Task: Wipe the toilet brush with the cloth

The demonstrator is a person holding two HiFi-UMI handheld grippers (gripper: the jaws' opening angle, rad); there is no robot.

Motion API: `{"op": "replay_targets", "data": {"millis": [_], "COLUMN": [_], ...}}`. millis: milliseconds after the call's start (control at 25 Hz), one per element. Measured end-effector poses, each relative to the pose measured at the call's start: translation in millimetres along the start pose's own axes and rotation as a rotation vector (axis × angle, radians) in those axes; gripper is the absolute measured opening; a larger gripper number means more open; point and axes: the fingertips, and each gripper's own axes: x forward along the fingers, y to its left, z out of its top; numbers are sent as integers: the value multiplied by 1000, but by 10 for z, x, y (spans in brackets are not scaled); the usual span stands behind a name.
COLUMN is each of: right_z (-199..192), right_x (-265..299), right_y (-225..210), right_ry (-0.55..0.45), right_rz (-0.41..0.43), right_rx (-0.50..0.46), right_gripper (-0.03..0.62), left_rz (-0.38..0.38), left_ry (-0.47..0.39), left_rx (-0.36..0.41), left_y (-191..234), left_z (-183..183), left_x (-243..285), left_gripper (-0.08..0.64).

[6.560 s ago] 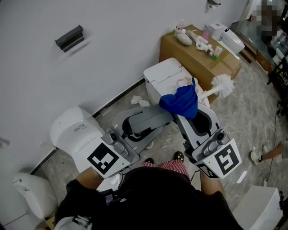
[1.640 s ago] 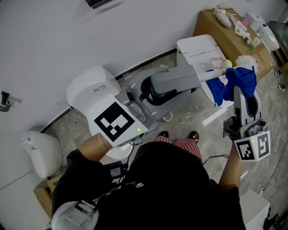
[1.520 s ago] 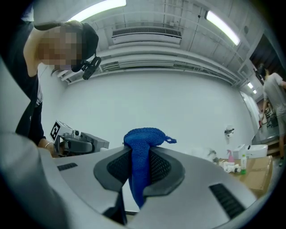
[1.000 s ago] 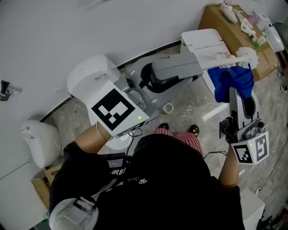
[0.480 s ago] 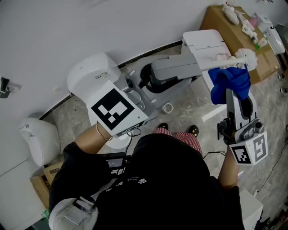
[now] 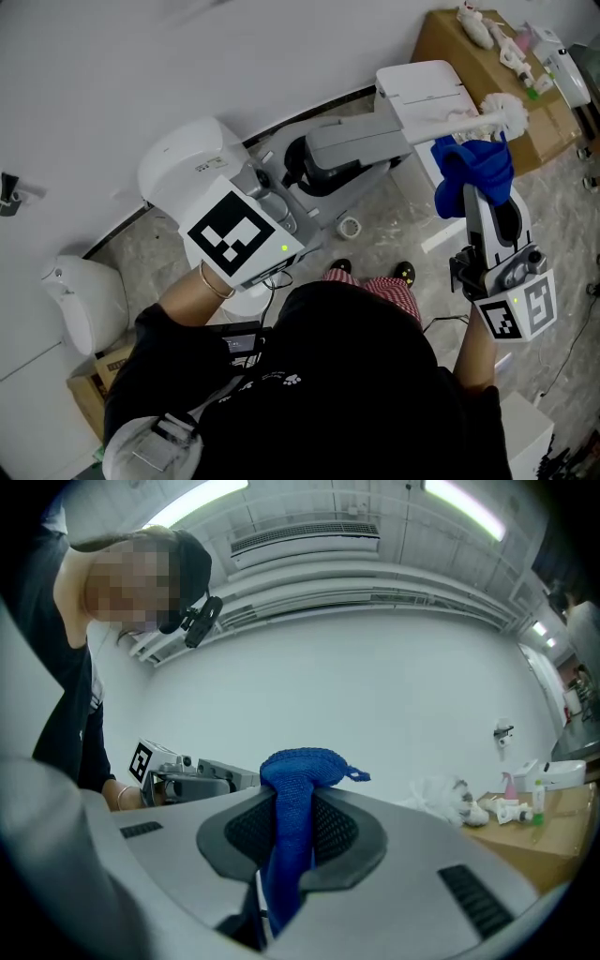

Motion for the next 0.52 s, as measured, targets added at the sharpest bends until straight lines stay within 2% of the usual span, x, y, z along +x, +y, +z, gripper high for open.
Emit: {"op": "replay_targets", "data": {"millis": [520], "right_z": [-16], "right_x": [31], "right_y": [-78], "right_ry": [21], "right_rz": [-24], "right_rx": [-11], "right_gripper": [71], "left_rz": [-18], "left_ry": [12], "left_rx": [-23], "left_y": [13], "left_z": [-51], "left_x": [53], "left_gripper": [164]}}
